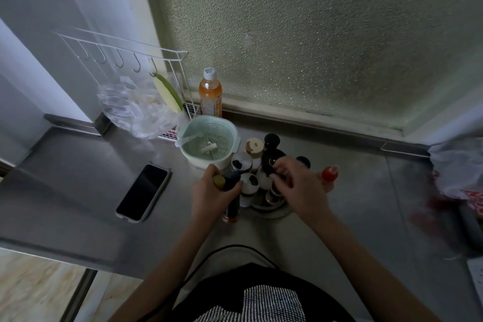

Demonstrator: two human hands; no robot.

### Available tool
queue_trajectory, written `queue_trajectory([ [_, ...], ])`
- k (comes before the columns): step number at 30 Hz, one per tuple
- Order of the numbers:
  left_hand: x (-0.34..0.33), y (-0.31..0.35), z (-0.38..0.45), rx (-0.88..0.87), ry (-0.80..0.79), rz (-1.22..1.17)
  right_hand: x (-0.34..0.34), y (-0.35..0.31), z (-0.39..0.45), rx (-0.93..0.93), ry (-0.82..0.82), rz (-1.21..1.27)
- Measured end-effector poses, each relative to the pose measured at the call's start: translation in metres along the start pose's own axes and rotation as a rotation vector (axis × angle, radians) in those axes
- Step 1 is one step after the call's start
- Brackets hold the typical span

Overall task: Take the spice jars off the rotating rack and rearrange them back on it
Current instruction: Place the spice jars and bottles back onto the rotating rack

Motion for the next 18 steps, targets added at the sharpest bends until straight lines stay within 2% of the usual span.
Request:
queue_trajectory([
  [3,-0.001,0.004,-0.002,-0.022,-0.012,0.019,0.03,0.024,0.001,-0.109,0.269,-0.014],
  [5,-0.001,0.007,-0.004,-0.034,-0.012,0.033,0.038,0.036,0.011,-0.138,0.242,-0.04],
  [7,0.0,0.012,-0.006,-0.043,-0.004,0.03,0.033,0.04,0.022,-0.152,0.019,-0.054],
  [9,0.001,0.016,-0.008,-0.054,0.002,0.021,0.019,0.038,0.025,-0.161,-0.315,-0.144],
  [10,0.0,0.017,-0.008,-0.057,0.002,0.023,0.012,0.037,0.024,-0.152,-0.43,-0.217],
  [11,0.0,0.018,-0.008,-0.058,-0.001,0.026,0.007,0.035,0.022,-0.138,-0.467,-0.267],
  [15,-0.003,0.018,-0.011,-0.041,-0.037,0.011,0.009,0.028,0.022,-0.094,-0.274,-0.197],
  [18,-0.007,0.017,-0.013,-0.032,-0.069,-0.006,0.015,0.037,0.023,-0.133,-0.159,-0.224],
])
Point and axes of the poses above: each hand's wrist, its own z-axis towards the middle knuckle, its own x-axis out of the back of the hand, y = z × x, the point moved 4 cm from there along z, towards the middle knuckle
